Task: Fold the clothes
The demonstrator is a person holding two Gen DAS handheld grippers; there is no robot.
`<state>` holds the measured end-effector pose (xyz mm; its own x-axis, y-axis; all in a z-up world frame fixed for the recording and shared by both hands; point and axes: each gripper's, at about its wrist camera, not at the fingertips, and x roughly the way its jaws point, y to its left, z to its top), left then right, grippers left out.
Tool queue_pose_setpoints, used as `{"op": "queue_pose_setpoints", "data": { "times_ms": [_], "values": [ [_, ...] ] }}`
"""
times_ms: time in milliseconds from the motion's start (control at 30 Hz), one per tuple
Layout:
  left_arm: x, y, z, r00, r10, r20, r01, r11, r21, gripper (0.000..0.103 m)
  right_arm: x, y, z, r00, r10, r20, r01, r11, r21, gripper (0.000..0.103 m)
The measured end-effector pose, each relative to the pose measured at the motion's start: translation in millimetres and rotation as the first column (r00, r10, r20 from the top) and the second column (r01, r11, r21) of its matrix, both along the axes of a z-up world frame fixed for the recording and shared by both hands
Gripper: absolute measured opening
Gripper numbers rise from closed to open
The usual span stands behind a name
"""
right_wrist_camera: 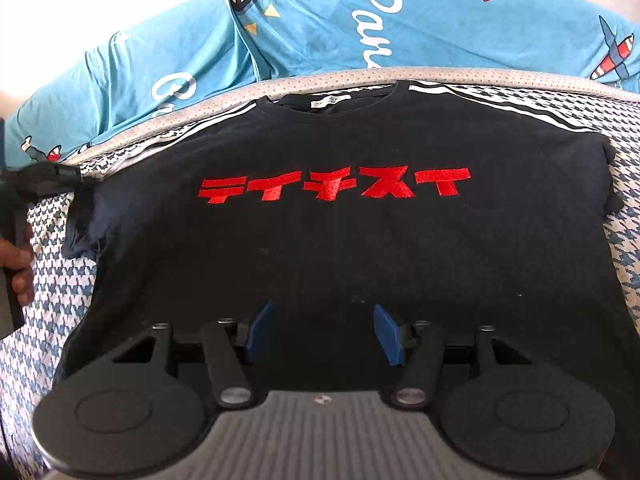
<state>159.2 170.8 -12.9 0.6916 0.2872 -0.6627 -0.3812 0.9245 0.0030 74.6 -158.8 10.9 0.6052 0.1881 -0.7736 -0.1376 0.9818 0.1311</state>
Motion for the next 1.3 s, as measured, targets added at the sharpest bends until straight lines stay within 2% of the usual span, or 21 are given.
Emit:
{"op": "queue_pose_setpoints", "data": {
  "times_ms": [33, 133, 233, 300, 333, 500, 600, 700, 900, 967, 1133, 1300],
  "values": [
    [0.3, 1.0, -0.3, 1.0, 0.01, -0.006, -0.01, 1.0, 0.005, 0.01, 0.0, -0.4, 0.1, 1.0, 0.0, 0.0, 0.0, 1.0, 0.001, 0.056],
    [0.7, -1.7, 2.7, 0.999, 0.048, -0.026, -0.046, 0.996, 0.081, 0.011, 0.3, -0.8, 0.2, 1.0, 0.004, -0.001, -0.004, 1.0, -0.001, 0.056],
    [-3.4, 13.3, 2.4, 0.994, 0.106, -0.039, -0.105, 0.994, 0.018, 0.011, -0.3, -0.3, 0.6, 1.0, 0.009, -0.001, -0.009, 1.0, -0.005, 0.056],
    [-9.6, 16.4, 10.3, 0.995, 0.102, -0.002, -0.102, 0.995, -0.016, 0.013, -0.8, -0.3, 0.9, 1.0, 0.011, -0.001, -0.011, 1.0, -0.006, 0.056],
    [-11.5, 14.4, 15.7, 0.996, 0.091, 0.012, -0.091, 0.996, -0.016, 0.018, -0.9, -0.6, 1.1, 1.0, 0.012, -0.001, -0.012, 1.0, -0.004, 0.056],
    [-16.8, -13.6, 39.8, 0.997, -0.033, 0.064, 0.036, 0.998, -0.047, 0.031, -1.1, -3.0, 1.2, 1.0, 0.008, 0.001, -0.008, 1.0, 0.014, 0.056],
    [-20.3, -39.0, 42.3, 0.988, -0.14, 0.059, 0.146, 0.985, -0.094, 0.039, -1.6, -0.2, 0.5, 1.0, 0.017, 0.005, -0.017, 1.0, 0.001, 0.056],
    [-23.7, -67.4, 36.3, 0.969, -0.247, 0.022, 0.248, 0.964, -0.1, 0.04, -2.5, 2.5, -0.1, 1.0, 0.03, 0.008, -0.03, 0.999, -0.011, 0.058],
    [-31.6, -117.0, 22.1, 0.905, -0.421, -0.054, 0.415, 0.905, -0.097, 0.041, -2.6, 4.8, -1.0, 0.999, 0.05, 0.008, -0.05, 0.999, -0.02, 0.063],
    [-35.9, -124.8, 18.0, 0.893, -0.444, -0.079, 0.438, 0.895, -0.082, 0.046, -2.2, 4.7, -1.0, 0.999, 0.052, 0.006, -0.052, 0.998, -0.019, 0.063],
    [-44.8, -127.4, 3.4, 0.877, -0.457, -0.149, 0.454, 0.889, -0.057, 0.051, -1.1, 3.3, -0.7, 0.999, 0.054, 0.001, -0.054, 0.998, -0.011, 0.064],
    [-61.7, -126.7, 0.9, 0.866, -0.472, -0.164, 0.476, 0.879, -0.015, 0.057, 1.6, 1.3, 0.1, 0.999, 0.048, -0.008, -0.048, 0.999, -0.003, 0.064]
  ]
}}
